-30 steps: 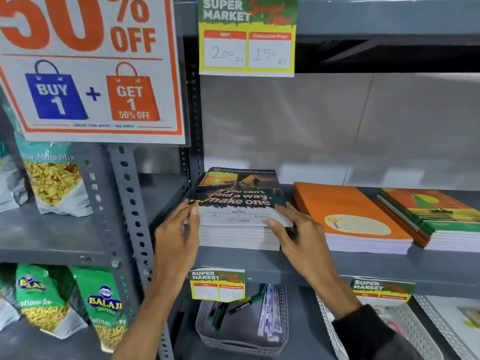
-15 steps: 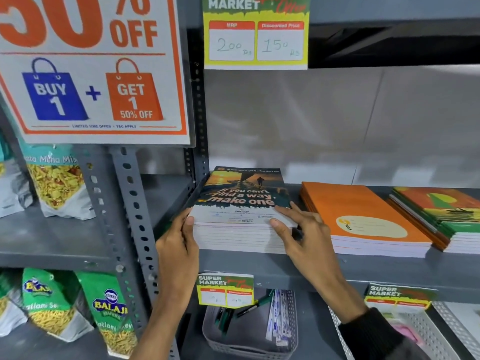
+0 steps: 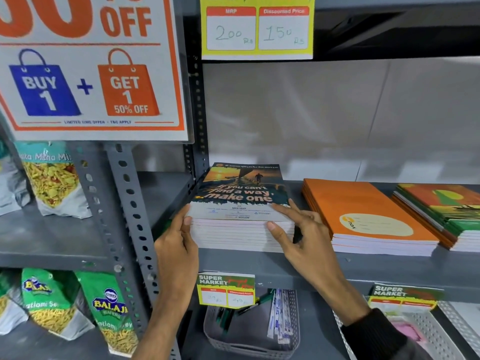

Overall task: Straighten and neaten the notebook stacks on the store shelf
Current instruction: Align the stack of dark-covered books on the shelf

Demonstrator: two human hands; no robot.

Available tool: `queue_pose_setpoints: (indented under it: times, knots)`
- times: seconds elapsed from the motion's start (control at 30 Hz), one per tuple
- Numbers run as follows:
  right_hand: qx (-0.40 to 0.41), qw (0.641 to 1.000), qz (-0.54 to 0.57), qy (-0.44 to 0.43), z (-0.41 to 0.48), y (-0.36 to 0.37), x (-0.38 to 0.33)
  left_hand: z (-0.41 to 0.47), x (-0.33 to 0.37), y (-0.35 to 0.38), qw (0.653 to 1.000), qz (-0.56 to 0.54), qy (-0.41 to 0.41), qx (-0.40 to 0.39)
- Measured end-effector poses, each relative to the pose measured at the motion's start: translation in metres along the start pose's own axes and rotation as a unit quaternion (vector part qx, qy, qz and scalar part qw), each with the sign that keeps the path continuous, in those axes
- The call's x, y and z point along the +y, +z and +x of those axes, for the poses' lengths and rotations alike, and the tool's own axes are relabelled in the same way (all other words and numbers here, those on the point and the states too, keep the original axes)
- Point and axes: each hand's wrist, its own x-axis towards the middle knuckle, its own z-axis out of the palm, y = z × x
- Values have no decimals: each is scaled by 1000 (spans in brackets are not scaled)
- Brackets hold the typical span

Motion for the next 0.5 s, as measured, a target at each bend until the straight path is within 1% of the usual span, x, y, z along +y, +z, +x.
queue_pose_setpoints:
  times: [0.2, 0.3, 0.5]
  knots:
    - [65, 995, 70, 1, -4, -5, 1, 1, -5, 1, 1000, 13, 5, 4]
    - [70, 994, 88, -1, -5, -6, 2, 1, -6, 1, 1000, 26, 10, 3]
    - [77, 994, 82, -4, -6, -6, 4, 1, -5, 2, 1000, 22, 18, 4]
